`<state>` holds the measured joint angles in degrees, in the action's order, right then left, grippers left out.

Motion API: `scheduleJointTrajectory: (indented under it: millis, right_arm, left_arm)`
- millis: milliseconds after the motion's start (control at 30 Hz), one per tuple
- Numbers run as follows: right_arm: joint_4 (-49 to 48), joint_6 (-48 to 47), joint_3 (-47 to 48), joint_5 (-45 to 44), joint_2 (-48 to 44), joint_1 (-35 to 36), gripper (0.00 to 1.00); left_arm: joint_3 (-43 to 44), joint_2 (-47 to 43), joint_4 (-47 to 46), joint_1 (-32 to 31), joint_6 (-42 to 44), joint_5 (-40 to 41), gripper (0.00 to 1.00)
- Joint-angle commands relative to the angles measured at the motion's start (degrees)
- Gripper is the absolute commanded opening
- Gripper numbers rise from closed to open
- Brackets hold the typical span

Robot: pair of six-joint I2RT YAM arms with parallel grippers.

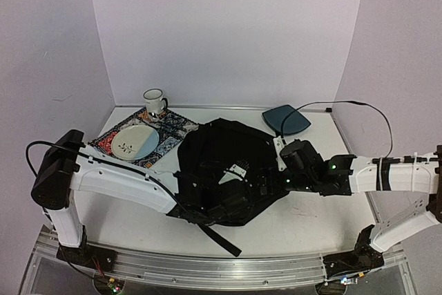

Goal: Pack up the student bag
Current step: Grab the pocket on the back of the student bag.

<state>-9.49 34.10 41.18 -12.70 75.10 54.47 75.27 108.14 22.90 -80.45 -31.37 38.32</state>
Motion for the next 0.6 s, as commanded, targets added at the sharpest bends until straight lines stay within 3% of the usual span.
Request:
scheduleJointTrajectory:
  millis: [0,133,367,567]
  right_arm:
    - [-6.6,-5.0,-3.2,0.5,-2.5,2.8,0.89]
    - [-11.6,-8.8,-6.9,1.1,-4.2,4.7,0.89]
    - [-15.9,-14.4,-8.7,0.8,-2.7,9.3,0.91]
    - [-17.6,-18.4,-6.6,-1.9,4.3,13.7,0.98]
  left_arm:
    - [-2.8,-6.6,-4.6,4.6,1.5,-8.9,0.0]
    - [-6.3,-9.6,-9.7,8.3,1.8,-17.7,0.0]
    - [-7.4,-10.0,-11.9,10.1,1.4,-22.0,0.0]
    - [-9.4,-11.5,-15.4,12.0,-0.5,-28.7,0.0]
